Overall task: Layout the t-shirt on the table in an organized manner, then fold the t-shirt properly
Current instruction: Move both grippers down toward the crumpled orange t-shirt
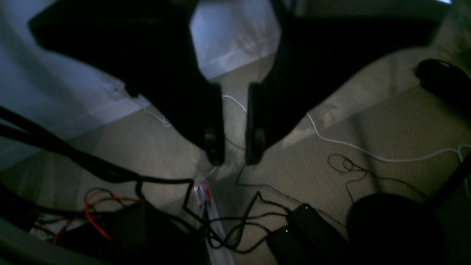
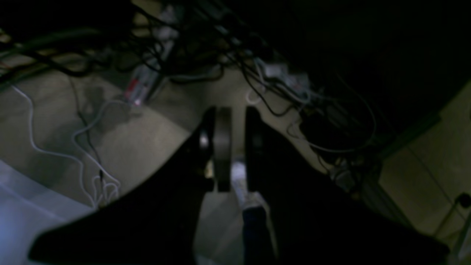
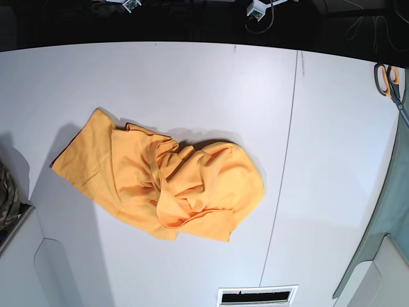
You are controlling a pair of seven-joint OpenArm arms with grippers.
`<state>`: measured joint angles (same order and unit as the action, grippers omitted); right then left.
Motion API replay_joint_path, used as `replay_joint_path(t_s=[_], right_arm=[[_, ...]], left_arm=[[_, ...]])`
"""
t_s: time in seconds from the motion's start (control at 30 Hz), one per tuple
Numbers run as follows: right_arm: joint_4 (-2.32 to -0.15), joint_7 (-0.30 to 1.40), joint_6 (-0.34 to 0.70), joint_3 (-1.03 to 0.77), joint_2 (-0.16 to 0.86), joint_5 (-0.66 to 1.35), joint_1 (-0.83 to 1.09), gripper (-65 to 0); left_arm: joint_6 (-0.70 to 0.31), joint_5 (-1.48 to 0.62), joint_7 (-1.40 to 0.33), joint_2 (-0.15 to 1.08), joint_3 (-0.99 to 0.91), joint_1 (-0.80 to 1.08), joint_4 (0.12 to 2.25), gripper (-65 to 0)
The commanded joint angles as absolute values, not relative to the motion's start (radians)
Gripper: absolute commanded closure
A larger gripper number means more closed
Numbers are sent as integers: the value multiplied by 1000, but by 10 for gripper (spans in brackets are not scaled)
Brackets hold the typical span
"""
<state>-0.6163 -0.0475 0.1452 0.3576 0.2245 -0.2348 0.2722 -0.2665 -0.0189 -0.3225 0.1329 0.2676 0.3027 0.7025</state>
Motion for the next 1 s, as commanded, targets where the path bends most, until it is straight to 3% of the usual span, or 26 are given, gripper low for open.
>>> replay_joint_path(t_s=[0.0,0.2,0.4,0.6,0.97], right_arm=[[-657,-48,144,358,244,-236,300,-58],[-952,-22,144,358,326,-176,429,-58],[-1289,116,117,358,426,-131,525,-58],[-1552,205,46,358,510,-130,561,-58],[-1843,263,20,358,523,-130,504,-60]], left_arm=[[-273,-22,-323,136,259,323,735,-123],[-273,-26,-322,150,106,449,1007,-123],[-297,-27,-331,160,-74,582,1354,-128],[-308,-117,-399,189,-173,672,1650,-218],[-341,-226,-464,289,-210,699,1938,-234]])
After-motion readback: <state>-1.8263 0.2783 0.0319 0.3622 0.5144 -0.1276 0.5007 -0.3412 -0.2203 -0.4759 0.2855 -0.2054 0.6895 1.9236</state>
